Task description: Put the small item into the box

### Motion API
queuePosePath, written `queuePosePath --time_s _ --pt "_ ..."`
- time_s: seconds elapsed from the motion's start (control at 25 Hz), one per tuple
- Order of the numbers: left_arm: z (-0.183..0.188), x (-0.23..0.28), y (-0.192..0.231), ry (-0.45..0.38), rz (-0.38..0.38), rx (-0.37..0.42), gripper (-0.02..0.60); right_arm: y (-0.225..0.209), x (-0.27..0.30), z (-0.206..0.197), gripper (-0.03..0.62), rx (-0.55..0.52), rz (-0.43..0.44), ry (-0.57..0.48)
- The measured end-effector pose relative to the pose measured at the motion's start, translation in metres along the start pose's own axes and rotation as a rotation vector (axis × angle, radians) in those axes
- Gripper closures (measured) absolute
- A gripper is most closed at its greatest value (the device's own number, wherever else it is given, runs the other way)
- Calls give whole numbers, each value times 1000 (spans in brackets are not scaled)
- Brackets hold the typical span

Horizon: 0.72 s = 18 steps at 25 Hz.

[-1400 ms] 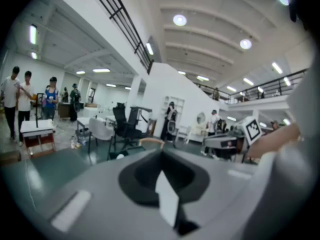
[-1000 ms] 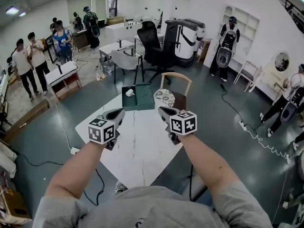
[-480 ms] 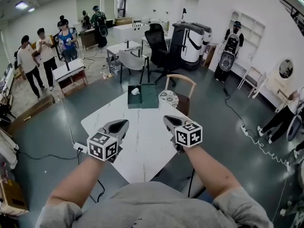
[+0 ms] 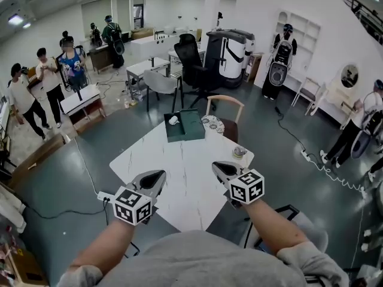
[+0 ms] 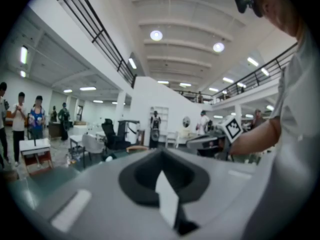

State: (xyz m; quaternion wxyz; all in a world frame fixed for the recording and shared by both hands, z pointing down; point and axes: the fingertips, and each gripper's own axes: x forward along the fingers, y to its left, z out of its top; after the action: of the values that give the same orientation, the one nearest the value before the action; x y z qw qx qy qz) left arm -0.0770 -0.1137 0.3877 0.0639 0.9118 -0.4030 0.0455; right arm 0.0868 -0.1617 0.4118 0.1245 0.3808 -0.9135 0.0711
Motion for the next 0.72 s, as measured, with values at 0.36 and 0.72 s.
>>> queuePosePath --time_s 0.36,0.72 --pt "-18 -63 0 24 -137 12 578 64 -27 -10 586 70 -77 -15" --pt "-17 -74 -55 -5 -108 -9 578 71 -80 -21 586 53 -16 -18"
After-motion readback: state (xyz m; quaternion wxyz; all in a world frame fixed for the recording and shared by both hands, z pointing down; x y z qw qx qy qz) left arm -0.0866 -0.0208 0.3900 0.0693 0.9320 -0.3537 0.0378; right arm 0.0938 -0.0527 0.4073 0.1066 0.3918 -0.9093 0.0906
